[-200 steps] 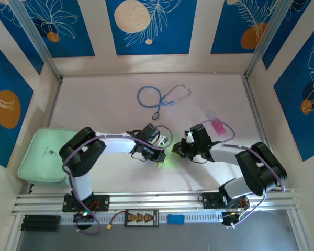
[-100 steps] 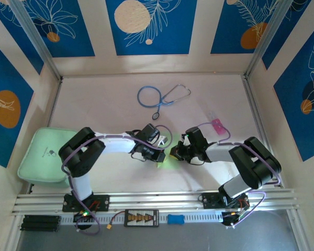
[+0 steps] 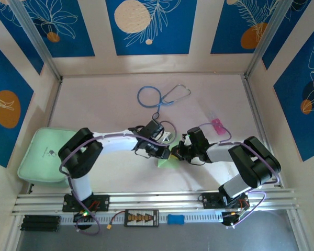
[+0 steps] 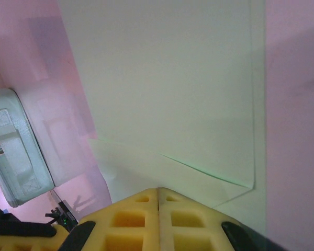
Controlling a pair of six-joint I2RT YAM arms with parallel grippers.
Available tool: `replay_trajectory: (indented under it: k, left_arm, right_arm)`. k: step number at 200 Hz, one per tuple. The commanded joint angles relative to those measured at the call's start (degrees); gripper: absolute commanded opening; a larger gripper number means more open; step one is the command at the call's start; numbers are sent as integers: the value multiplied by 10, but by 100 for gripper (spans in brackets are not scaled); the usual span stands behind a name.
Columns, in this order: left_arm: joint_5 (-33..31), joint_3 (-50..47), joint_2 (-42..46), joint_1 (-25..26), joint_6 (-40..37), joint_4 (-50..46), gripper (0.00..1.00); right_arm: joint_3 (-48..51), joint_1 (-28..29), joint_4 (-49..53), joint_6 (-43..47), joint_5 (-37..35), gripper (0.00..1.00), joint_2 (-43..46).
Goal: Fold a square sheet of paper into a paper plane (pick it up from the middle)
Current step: Fold the triangle a second time at the center of the table.
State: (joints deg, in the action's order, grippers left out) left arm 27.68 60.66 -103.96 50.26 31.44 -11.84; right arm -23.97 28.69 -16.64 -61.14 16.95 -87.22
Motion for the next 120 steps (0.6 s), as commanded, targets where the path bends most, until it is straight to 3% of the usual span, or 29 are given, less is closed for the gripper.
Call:
replay_trajectory:
  k: [1,57,120]
  left_arm:
    - [13,10,-35,4,14,1,3]
    - [-10,-13,-48,4,9,-8,3]
    - [-11,-71,6,3,12,-13,5]
  right_arm:
    - [11,-7,53,-1,-36,4,-18]
    - [14,-6,55,-1,-38,4,-19]
    - [16,-12,58,3,-39,3,-23]
